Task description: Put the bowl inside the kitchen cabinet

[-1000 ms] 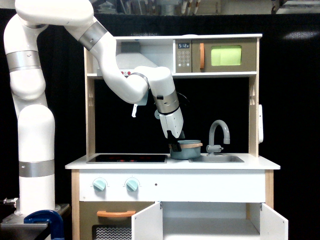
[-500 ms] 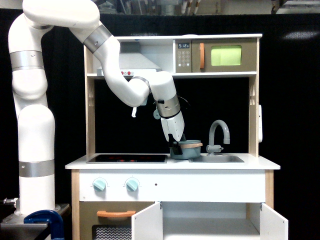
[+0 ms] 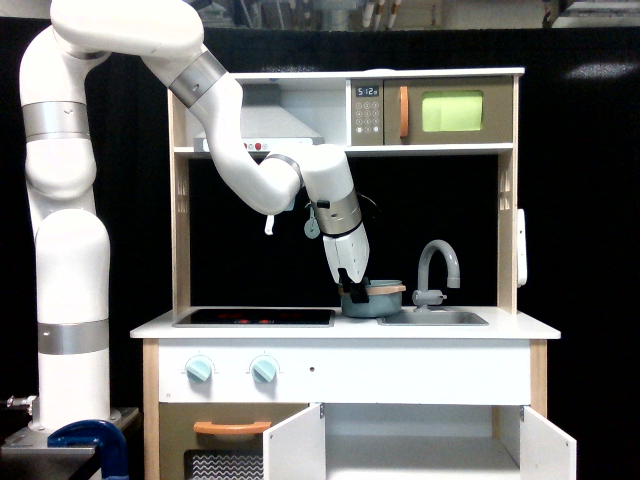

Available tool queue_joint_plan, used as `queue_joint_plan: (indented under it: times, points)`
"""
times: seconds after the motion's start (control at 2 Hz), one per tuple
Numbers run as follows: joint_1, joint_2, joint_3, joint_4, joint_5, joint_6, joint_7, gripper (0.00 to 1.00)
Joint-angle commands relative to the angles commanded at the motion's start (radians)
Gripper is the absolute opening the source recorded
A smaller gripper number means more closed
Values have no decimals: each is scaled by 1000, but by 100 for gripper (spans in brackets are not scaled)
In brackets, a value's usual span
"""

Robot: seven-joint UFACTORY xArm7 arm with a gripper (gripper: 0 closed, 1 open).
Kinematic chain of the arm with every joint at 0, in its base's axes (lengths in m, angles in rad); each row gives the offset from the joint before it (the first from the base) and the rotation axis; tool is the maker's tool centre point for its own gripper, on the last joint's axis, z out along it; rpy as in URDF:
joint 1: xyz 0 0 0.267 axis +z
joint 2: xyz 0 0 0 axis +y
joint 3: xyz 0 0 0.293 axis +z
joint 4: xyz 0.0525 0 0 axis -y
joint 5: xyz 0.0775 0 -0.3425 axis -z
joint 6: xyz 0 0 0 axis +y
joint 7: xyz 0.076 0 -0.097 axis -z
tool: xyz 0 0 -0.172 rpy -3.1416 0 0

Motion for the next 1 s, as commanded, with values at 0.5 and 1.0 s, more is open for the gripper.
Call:
queue_joint_plan:
  times: [0.5,1.0]
  points:
    - [-19,-22,-5,-6,-30,22,13,0]
    - [-137,-159,-101,-73,-169,169,-20,0]
